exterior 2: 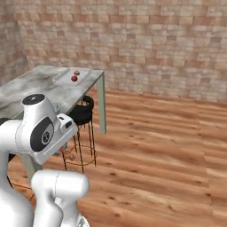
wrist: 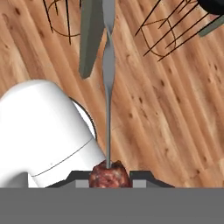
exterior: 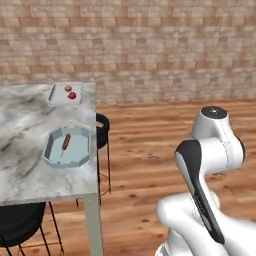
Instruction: Place the cold items (bell pepper and tangerine) from the fridge in one tupperware on the dining counter. Place the warm items (kebab skewer and hot dog) in the stove area in another tupperware.
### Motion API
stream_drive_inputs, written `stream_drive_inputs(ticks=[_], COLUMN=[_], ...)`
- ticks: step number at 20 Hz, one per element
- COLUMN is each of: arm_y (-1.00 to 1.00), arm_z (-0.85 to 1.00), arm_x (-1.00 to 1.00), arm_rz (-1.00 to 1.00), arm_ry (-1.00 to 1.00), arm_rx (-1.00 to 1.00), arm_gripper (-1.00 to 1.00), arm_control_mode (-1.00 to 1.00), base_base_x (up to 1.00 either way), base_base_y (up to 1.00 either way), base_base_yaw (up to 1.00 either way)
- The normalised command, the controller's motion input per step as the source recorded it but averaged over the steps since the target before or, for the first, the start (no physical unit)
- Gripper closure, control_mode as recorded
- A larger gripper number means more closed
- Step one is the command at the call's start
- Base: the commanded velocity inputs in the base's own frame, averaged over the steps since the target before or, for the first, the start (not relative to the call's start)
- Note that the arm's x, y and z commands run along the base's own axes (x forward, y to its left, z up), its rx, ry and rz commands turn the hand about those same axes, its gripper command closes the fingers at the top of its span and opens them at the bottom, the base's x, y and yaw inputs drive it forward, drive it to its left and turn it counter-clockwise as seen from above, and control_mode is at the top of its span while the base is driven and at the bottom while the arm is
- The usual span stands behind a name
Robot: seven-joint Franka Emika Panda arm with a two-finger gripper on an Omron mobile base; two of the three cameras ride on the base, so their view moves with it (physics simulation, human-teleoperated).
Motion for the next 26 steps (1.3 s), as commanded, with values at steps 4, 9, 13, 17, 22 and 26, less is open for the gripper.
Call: stream_drive_inputs(ticks=[4, 9, 13, 17, 22, 26], arm_y=[0.0, 0.0, 0.0, 0.0, 0.0, 0.0], arm_z=[0.0, 0.0, 0.0, 0.0, 0.0, 0.0], arm_x=[0.0, 0.0, 0.0, 0.0, 0.0, 0.0], arm_rz=[0.0, 0.0, 0.0, 0.0, 0.0, 0.0], arm_ry=[0.0, 0.0, 0.0, 0.0, 0.0, 0.0], arm_rx=[0.0, 0.0, 0.0, 0.0, 0.0, 0.0], arm_gripper=[1.0, 1.0, 1.0, 1.0, 1.0, 1.0], arm_control_mode=[1.0, 1.0, 1.0, 1.0, 1.0, 1.0], base_base_x=[0.4, 0.63, 0.65, 0.59, 0.52, 0.51], base_base_y=[-0.95, -0.64, -0.51, -0.52, -0.63, -0.5], base_base_yaw=[0.38, 0.56, 0.64, 0.69, 0.63, 0.65])
